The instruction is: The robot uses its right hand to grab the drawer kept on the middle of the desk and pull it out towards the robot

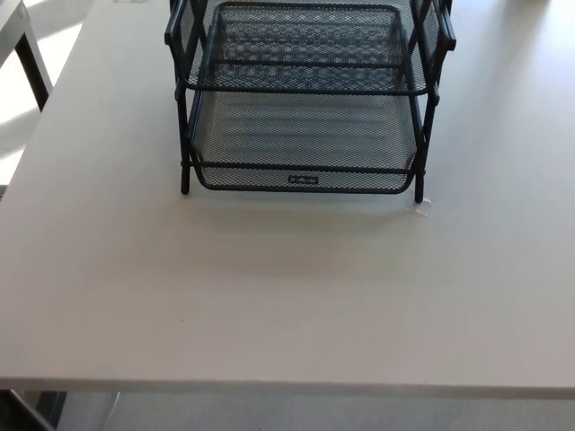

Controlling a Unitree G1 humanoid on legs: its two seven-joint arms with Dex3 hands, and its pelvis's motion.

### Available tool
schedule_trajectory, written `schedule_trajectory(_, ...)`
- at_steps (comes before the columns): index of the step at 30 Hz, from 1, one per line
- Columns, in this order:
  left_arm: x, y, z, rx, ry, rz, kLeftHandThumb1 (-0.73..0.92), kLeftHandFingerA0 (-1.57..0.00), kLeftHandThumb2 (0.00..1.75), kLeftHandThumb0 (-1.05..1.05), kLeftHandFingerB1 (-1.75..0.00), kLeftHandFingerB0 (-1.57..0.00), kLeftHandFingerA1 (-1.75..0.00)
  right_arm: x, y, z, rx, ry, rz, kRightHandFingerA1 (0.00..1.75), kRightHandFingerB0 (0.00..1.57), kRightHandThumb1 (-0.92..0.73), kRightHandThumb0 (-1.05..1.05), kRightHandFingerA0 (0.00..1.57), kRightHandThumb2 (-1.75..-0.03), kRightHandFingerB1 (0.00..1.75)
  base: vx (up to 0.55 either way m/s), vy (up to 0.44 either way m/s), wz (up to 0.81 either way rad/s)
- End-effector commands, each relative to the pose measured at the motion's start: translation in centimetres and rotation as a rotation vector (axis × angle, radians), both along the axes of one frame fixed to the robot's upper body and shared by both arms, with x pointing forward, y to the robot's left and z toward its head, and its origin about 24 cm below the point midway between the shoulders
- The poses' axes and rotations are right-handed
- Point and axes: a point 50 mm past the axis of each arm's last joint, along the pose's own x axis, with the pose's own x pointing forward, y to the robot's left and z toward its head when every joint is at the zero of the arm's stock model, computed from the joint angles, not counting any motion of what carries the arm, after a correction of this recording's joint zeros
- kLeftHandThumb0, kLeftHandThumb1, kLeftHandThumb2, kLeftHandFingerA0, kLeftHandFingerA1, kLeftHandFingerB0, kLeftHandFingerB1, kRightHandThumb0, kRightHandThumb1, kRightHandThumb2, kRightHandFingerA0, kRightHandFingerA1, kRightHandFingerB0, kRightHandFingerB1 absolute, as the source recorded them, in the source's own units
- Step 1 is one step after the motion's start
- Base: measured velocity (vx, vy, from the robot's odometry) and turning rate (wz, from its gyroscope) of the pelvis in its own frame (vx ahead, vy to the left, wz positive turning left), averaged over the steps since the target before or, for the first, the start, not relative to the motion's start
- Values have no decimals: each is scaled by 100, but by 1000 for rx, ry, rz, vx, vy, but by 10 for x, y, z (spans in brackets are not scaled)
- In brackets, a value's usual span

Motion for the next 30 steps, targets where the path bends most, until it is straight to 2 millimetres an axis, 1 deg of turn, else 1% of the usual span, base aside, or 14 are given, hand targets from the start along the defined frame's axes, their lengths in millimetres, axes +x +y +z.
schedule_trajectory(1, 0, 1, 3, 9, 13, -9, 59, -79, 58, -29, -54, -76, -83, 15, 6, 47, -231, -183, 84, 63, 12, -68, -84, 32, -61, 48, 0, 0, 0)
schedule_trajectory(2, 1, 2, 2, 3, 11, -7, 58, -79, 58, -28, -54, -76, -82, 20, 11, 56, -265, -234, 126, 64, 6, -53, -84, 25, -94, 52, 0, 0, 0)
schedule_trajectory(5, 1, 2, 2, 6, 13, -8, 58, -79, 57, -29, -55, -77, -83, 32, 22, 76, -358, -263, 184, 64, 4, -65, -100, 22, -106, 40, 0, 0, 0)
schedule_trajectory(9, 0, 2, 2, 11, 12, -5, 59, -80, 57, -29, -54, -77, -84, 48, 39, 98, -362, -368, 270, 63, 1, -59, -92, 16, -103, 47, 0, 0, 0)
schedule_trajectory(15, 0, 0, 4, 9, 6, -13, 58, -78, 57, -29, -55, -77, -82, 80, 102, 145, -561, -479, 516, 72, 3, -62, -94, 9, -102, 49, 0, 0, 0)
schedule_trajectory(16, 0, 1, 4, 11, 9, -8, 59, -78, 58, -30, -54, -76, -82, 83, 112, 150, -544, -495, 552, 58, 5, -33, -43, 4, -100, 56, 0, 0, 0)
schedule_trajectory(17, 0, 1, 4, 8, 8, -6, 58, -80, 58, -29, -54, -77, -83, 85, 116, 152, -536, -512, 575, 73, 12, -57, -90, 15, -94, 55, 0, 0, 0)
schedule_trajectory(21, 0, 0, 3, 5, -2, -10, 58, -79, 57, -28, -54, -77, -83, 95, 149, 163, -481, -527, 699, 64, 10, -54, -83, 16, -92, 50, 0, 0, 0)
schedule_trajectory(22, 0, 0, 3, 4, -1, -10, 58, -79, 57, -29, -55, -77, -84, 97, 157, 166, -428, -487, 733, 62, 11, -71, -80, 12, -61, 40, 0, 0, 0)
schedule_trajectory(23, 0, 0, 3, 3, -1, -9, 58, -79, 57, -28, -55, -77, -83, 99, 164, 169, -397, -466, 759, 58, 3, -56, -82, 12, -93, 43, 0, 0, 0)
schedule_trajectory(24, 0, 0, 3, 3, -1, -8, 58, -79, 57, -28, -55, -77, -83, 100, 166, 170, -385, -458, 768, 58, 3, -56, -82, 12, -93, 43, 0, 0, 0)
schedule_trajectory(25, 0, 0, 4, -5, -5, -13, 58, -80, 57, -27, -55, -77, -84, 104, 170, 169, -393, -453, 791, 51, 10, -72, -81, 17, -62, 35, 0, 0, 0)
schedule_trajectory(26, 0, -1, 4, 8, -5, -12, 58, -80, 57, -29, -55, -77, -84, 111, 183, 166, -379, -516, 885, 55, 5, -54, -79, 18, -91, 42, 0, 0, 0)
schedule_trajectory(30, 0, -1, 4, 8, -6, -17, 58, -79, 57, -29, -55, -76, -82, 124, 211, 168, -379, -520, 1025, 56, 6, -56, -82, 15, -94, 42, 0, 0, 0)
